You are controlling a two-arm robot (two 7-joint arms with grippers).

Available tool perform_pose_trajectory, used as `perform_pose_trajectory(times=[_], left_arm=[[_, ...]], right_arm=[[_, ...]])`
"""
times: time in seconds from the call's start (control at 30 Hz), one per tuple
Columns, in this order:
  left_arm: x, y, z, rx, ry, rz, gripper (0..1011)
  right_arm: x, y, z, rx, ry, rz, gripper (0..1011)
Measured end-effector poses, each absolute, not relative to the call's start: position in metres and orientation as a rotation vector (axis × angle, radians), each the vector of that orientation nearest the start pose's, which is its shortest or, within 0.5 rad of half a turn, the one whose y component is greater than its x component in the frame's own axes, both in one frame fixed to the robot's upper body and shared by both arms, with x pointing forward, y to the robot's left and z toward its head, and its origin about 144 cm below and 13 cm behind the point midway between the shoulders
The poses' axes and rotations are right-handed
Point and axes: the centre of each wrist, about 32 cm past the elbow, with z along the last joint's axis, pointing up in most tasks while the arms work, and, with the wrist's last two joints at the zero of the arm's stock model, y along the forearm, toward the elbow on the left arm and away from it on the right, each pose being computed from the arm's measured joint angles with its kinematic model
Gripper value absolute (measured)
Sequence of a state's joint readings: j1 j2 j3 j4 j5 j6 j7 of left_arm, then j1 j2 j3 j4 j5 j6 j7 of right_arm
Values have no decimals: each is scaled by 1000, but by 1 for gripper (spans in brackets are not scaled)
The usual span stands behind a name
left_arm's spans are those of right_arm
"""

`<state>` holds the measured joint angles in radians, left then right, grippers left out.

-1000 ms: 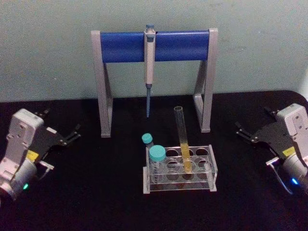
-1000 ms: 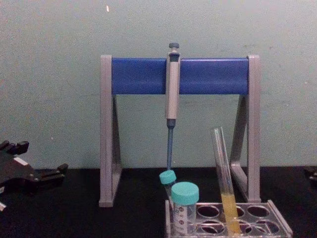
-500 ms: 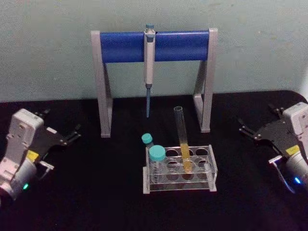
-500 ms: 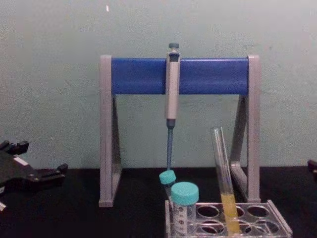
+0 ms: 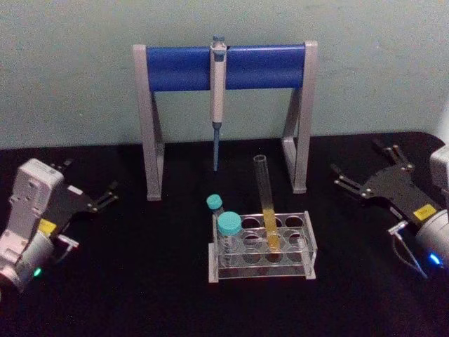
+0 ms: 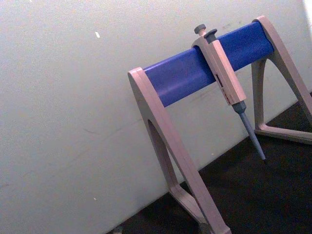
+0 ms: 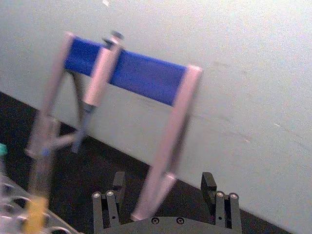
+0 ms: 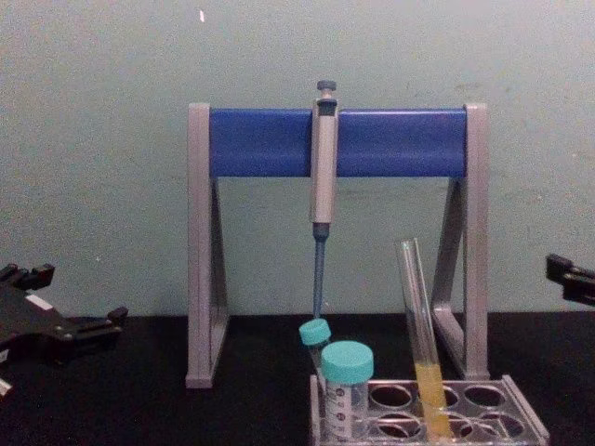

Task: Pick up the test tube from the test tube rack, shake it, then place it back into the test tube rack.

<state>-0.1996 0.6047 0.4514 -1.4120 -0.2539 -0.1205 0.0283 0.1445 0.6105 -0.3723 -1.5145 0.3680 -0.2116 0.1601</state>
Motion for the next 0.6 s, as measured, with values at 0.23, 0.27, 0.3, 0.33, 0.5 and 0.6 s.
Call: perform_pose_trajectory(times=[0.23, 0.27, 0.3, 0.33, 0.5, 0.6], left_arm=[[489, 310, 1140, 304, -285, 1248, 1001], [489, 310, 1140, 304, -285, 1248, 1001], [489, 310, 1140, 304, -285, 1248, 1001], [489, 310, 1140, 304, -285, 1248, 1001], [489, 310, 1140, 304, -285, 1248, 1001], [489, 310, 1140, 304, -285, 1248, 1001]], right_arm=[[487, -301, 1170, -59, -224, -962, 1000], [488, -299, 1170, -56, -219, -949, 1000], [489, -296, 1171, -51, -208, -927, 1000], [490, -294, 1171, -49, -202, -916, 1000], [497, -283, 1173, -29, -152, -846, 1000], [500, -278, 1174, -26, -132, -821, 1000]])
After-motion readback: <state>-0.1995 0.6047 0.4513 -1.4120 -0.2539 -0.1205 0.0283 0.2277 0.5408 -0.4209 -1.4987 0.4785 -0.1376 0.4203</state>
